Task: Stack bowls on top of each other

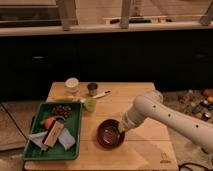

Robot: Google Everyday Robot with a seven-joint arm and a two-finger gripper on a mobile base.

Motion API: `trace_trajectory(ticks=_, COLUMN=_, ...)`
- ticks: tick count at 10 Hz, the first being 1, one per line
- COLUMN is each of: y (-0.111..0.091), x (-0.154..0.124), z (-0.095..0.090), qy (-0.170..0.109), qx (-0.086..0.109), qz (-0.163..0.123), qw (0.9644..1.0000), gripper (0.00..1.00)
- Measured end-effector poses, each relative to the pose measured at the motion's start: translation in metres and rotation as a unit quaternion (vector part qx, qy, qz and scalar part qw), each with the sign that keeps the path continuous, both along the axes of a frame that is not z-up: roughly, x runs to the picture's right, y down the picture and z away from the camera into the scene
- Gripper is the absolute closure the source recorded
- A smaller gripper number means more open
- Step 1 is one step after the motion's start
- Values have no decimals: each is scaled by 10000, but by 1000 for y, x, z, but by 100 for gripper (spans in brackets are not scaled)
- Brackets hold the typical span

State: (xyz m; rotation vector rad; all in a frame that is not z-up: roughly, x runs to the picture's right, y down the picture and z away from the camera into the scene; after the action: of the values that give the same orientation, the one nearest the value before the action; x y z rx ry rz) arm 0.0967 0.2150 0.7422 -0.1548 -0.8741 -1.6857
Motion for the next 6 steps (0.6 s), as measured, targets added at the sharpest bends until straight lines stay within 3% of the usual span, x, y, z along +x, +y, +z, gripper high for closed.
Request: trace_trajectory(ticks=6, y=-2, x=4, z=9, qy=-36, qx=-179, qz=143, qw=9997, gripper=28)
